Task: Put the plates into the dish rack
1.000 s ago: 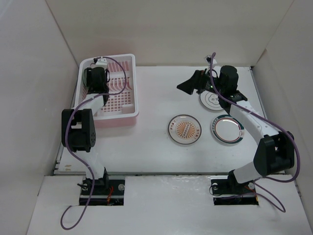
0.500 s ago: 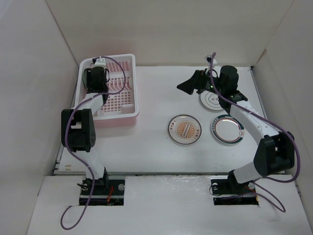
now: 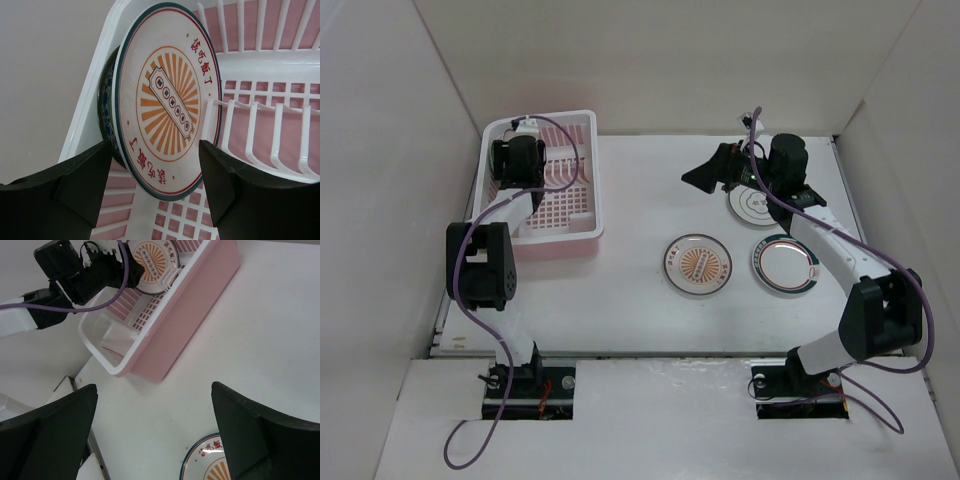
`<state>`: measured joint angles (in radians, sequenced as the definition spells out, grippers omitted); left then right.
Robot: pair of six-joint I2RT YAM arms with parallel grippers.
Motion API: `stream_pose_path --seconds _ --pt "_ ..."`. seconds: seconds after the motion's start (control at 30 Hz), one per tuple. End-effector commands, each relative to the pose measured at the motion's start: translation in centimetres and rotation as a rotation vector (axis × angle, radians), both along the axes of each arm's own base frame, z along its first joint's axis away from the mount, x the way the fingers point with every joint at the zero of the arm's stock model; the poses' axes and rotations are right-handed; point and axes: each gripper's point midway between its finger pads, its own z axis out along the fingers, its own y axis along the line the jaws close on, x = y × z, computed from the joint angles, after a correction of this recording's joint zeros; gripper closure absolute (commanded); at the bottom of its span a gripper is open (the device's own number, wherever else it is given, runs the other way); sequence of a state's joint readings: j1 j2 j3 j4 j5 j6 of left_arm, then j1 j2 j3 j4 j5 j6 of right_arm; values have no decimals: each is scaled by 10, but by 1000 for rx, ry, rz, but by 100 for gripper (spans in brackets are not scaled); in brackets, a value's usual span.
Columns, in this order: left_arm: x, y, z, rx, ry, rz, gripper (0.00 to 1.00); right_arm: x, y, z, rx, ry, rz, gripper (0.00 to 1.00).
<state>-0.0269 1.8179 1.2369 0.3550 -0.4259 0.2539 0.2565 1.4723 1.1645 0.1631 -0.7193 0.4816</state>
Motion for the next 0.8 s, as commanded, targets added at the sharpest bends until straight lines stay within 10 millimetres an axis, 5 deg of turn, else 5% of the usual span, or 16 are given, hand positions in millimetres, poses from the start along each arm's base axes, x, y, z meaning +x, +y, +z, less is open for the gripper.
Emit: stream_pose_path --seconds 0.0,0.27,0.3,0.47,0.57,0.77 --pt "4 -7 74 33 -141 25 33 -5 5 32 15 -102 38 0" --pt "-6 -36 134 25 -229 -43 11 1 7 23 8 -74 38 0" --pt "-10 -44 144 21 -251 -59 0 4 6 19 5 -66 28 0" --pt "-20 -74 180 18 -316 -100 0 14 4 11 -10 -28 -7 0" --pt "-27 -97 199 -64 -351 -115 0 25 -11 -3 -60 -3 -83 0" --pt "-53 -171 260 -481 -411 -376 0 55 -99 -13 -115 14 -394 0"
